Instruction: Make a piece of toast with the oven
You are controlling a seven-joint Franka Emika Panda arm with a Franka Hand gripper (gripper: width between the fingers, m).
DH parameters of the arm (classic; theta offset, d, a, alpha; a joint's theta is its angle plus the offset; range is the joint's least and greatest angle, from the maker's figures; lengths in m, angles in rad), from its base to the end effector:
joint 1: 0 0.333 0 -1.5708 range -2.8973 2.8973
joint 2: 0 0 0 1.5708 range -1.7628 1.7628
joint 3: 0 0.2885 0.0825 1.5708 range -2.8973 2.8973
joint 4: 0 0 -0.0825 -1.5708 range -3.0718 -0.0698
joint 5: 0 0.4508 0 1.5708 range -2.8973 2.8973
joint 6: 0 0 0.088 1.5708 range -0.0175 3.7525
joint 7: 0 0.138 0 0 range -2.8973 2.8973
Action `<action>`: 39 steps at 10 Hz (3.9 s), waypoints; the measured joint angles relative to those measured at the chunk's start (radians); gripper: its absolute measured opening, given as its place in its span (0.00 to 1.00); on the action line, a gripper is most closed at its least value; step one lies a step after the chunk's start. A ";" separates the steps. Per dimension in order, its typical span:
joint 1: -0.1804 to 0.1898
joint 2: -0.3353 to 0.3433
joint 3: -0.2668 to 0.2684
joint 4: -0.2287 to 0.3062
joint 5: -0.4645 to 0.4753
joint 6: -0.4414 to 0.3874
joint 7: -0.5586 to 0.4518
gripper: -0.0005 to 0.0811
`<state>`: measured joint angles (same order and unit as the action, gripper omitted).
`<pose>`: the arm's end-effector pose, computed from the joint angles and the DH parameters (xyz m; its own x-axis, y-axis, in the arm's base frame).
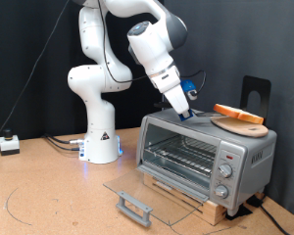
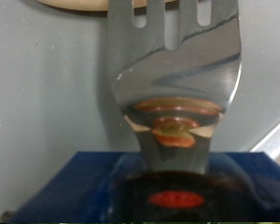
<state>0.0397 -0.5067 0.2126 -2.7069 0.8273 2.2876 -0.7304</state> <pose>0.4349 0.1318 0.3012 0.8894 0.3321 0.3141 0.4432 -0.7947 -0.4147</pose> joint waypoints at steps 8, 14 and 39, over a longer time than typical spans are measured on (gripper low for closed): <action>-0.005 0.004 0.090 0.008 -0.074 0.040 0.139 0.53; -0.005 0.026 0.118 0.033 -0.077 0.047 0.189 0.53; 0.050 0.158 0.063 0.080 0.447 0.313 -0.421 0.53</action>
<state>0.0899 -0.3486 0.2752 -2.6271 1.2739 2.6002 -1.1515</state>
